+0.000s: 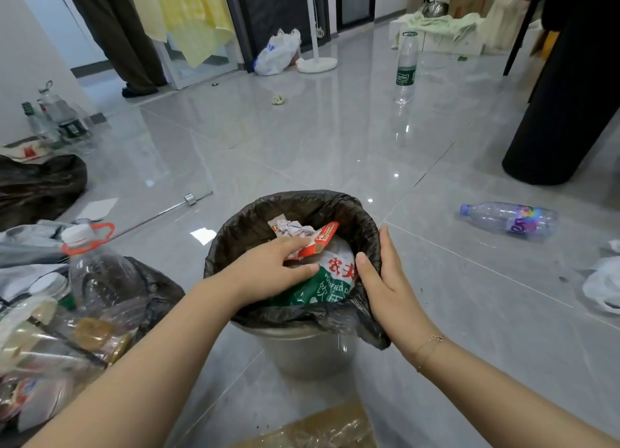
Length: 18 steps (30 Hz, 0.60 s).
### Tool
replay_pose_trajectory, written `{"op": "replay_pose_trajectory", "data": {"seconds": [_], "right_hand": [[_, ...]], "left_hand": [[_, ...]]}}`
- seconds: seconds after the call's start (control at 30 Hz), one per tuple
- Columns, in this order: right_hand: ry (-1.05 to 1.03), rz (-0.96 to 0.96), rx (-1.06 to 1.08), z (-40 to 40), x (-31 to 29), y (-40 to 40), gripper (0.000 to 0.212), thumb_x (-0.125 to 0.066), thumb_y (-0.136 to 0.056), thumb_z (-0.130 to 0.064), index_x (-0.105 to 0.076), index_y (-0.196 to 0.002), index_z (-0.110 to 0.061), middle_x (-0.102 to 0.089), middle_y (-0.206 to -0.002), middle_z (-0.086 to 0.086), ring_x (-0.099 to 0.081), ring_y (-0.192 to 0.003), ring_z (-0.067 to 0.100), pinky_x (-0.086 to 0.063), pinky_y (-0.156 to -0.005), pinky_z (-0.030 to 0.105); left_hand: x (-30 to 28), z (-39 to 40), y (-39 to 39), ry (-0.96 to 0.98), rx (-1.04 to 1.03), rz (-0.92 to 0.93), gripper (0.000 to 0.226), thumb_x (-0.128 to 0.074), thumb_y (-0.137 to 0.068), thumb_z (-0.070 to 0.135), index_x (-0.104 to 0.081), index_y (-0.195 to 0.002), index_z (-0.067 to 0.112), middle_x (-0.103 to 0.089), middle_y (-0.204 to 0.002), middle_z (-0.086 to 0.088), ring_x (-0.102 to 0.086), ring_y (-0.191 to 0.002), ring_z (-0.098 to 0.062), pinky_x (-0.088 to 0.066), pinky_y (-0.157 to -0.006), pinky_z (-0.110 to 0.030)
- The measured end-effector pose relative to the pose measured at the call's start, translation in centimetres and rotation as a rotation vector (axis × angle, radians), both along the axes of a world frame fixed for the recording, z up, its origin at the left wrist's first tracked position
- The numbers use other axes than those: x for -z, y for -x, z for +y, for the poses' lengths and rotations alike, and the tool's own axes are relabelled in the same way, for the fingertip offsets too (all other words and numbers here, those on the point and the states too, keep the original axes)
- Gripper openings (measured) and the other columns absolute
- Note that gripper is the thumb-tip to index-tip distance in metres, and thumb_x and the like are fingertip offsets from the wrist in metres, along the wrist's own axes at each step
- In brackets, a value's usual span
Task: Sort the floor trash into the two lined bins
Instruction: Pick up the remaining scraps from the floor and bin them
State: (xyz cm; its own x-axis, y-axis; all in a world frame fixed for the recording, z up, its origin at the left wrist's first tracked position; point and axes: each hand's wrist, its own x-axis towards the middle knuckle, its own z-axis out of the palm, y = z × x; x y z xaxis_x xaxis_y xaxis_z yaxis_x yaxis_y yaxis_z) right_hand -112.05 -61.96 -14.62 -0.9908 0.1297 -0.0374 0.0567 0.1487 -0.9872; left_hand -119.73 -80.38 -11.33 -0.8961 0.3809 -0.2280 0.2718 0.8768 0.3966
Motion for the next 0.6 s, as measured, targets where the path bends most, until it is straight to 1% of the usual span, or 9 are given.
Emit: {"op": "replay_pose_trajectory", "data": {"seconds": [0.07,0.13,0.17,0.23,0.3,0.37,0.47,0.53,0.6], "right_hand": [[0.079,-0.020,0.045,0.7,-0.4,-0.2,0.056,-0.042,-0.099,-0.038,-0.020,-0.150,-0.033,-0.024,-0.153,-0.019,-0.024,-0.139,-0.001,-0.022,-0.117,0.026],[0.143,-0.027,0.087,1.5,-0.9,-0.6,0.044,-0.045,-0.099,-0.029,-0.038,-0.143,-0.031,-0.042,-0.142,-0.019,-0.040,-0.128,-0.001,-0.035,-0.105,0.017],[0.169,-0.021,0.097,1.9,-1.1,-0.9,0.038,-0.045,-0.100,-0.025,-0.044,-0.137,-0.032,-0.048,-0.135,-0.019,-0.046,-0.121,-0.001,-0.039,-0.098,0.013],[0.237,0.018,0.135,2.8,-1.4,-1.9,0.034,-0.044,-0.101,-0.018,-0.048,-0.130,-0.033,-0.055,-0.128,-0.017,-0.055,-0.113,-0.002,-0.044,-0.098,0.018],[0.277,0.067,0.181,3.7,-1.5,-3.3,0.037,-0.043,-0.101,-0.015,-0.046,-0.134,-0.030,-0.059,-0.127,-0.014,-0.058,-0.113,-0.002,-0.046,-0.100,0.024],[0.281,0.107,0.208,4.8,-1.7,-4.9,0.039,-0.044,-0.100,-0.015,-0.046,-0.137,-0.030,-0.061,-0.125,-0.015,-0.058,-0.113,-0.003,-0.047,-0.097,0.024],[0.294,0.161,0.299,7.1,-1.6,-7.1,0.039,-0.044,-0.100,-0.012,-0.050,-0.134,-0.028,-0.064,-0.123,-0.013,-0.060,-0.113,0.002,-0.048,-0.096,0.027],[0.266,0.172,0.374,9.1,-0.8,-8.2,0.037,-0.044,-0.099,-0.010,-0.054,-0.130,-0.028,-0.065,-0.122,-0.012,-0.062,-0.112,0.005,-0.052,-0.095,0.025],[0.221,0.164,0.421,11.4,-0.1,-9.0,0.036,-0.043,-0.099,-0.008,-0.057,-0.126,-0.028,-0.065,-0.121,-0.011,-0.062,-0.111,0.006,-0.051,-0.095,0.024]], "left_hand": [[-0.9,0.5,-1.1,0.099,0.035,0.225,0.059,-0.051,-0.092,0.052,-0.035,-0.146,0.034,-0.042,-0.148,0.012,-0.041,-0.134,-0.011,-0.035,-0.109,-0.032],[-2.1,1.0,-2.3,0.098,0.061,0.412,0.054,-0.051,-0.094,0.044,-0.037,-0.144,0.036,-0.048,-0.144,0.014,-0.048,-0.128,-0.012,-0.041,-0.100,-0.030],[-2.6,1.3,-2.9,0.059,0.073,0.457,0.051,-0.051,-0.094,0.040,-0.038,-0.143,0.038,-0.049,-0.142,0.016,-0.051,-0.124,-0.012,-0.043,-0.099,-0.030],[-3.7,2.3,-4.5,-0.030,0.110,0.487,0.049,-0.050,-0.095,0.037,-0.040,-0.143,0.039,-0.046,-0.144,0.020,-0.049,-0.126,-0.008,-0.041,-0.103,-0.031],[-4.2,3.7,-6.4,-0.084,0.193,0.534,0.044,-0.051,-0.096,0.036,-0.048,-0.139,0.034,-0.048,-0.143,0.017,-0.046,-0.130,-0.006,-0.039,-0.107,-0.029],[-4.1,5.6,-8.3,-0.100,0.305,0.601,0.039,-0.054,-0.092,0.034,-0.060,-0.130,0.027,-0.058,-0.135,0.009,-0.054,-0.123,-0.011,-0.046,-0.100,-0.033],[-2.6,8.6,-10.5,-0.194,0.360,0.599,0.038,-0.050,-0.086,0.035,-0.064,-0.121,0.025,-0.065,-0.124,0.009,-0.060,-0.111,-0.011,-0.051,-0.089,-0.028],[-1.7,10.7,-11.6,-0.337,0.322,0.500,0.038,-0.048,-0.085,0.036,-0.064,-0.120,0.028,-0.066,-0.116,0.015,-0.061,-0.104,-0.006,-0.051,-0.083,-0.023],[-0.8,13.1,-12.3,-0.443,0.274,0.403,0.040,-0.045,-0.086,0.037,-0.062,-0.122,0.031,-0.064,-0.117,0.018,-0.058,-0.106,-0.002,-0.048,-0.087,-0.019]]}}
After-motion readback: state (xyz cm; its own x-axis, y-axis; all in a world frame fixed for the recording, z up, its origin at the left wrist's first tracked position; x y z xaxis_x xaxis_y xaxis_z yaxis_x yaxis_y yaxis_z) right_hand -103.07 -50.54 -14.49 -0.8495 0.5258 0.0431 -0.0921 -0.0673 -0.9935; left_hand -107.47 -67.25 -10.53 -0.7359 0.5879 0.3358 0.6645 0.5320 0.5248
